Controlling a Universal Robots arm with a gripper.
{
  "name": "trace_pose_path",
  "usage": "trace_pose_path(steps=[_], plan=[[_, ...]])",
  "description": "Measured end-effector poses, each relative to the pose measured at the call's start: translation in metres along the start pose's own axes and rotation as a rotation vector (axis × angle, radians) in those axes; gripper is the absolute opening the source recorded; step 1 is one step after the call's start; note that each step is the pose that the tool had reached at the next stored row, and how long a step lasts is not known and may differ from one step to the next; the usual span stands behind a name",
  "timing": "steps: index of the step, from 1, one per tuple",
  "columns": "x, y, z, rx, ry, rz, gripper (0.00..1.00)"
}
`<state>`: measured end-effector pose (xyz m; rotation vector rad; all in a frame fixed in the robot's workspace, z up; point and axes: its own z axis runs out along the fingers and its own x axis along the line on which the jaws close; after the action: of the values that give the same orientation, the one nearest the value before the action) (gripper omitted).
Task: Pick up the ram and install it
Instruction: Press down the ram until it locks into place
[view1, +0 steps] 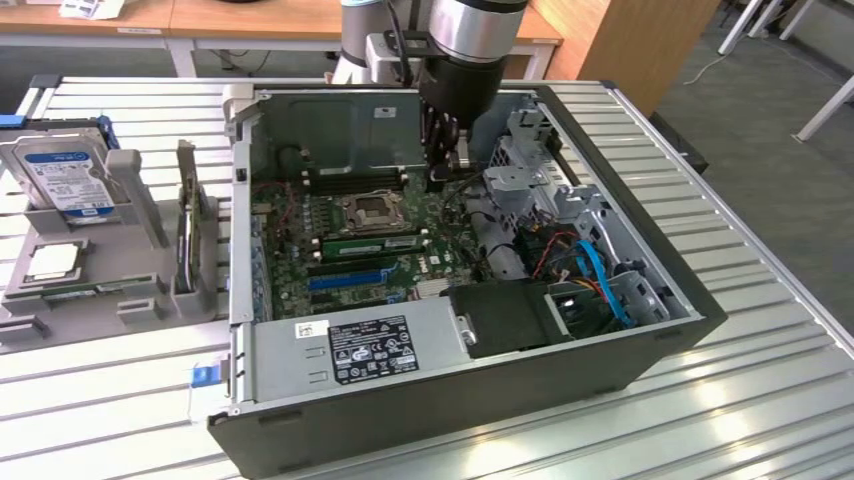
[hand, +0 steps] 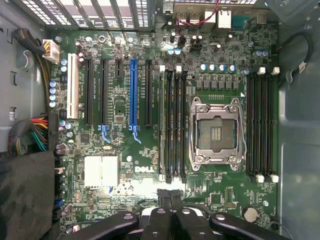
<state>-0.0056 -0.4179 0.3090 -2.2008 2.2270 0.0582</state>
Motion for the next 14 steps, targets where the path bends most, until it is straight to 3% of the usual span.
trace_pose_path(steps=[6,14], plan=[[0.000,0.0031,0.0000,0.0000,0.0001,0.000,0.10],[0.000,0.0207,0.0005,0.0000,0.0000,0.000,0.10]])
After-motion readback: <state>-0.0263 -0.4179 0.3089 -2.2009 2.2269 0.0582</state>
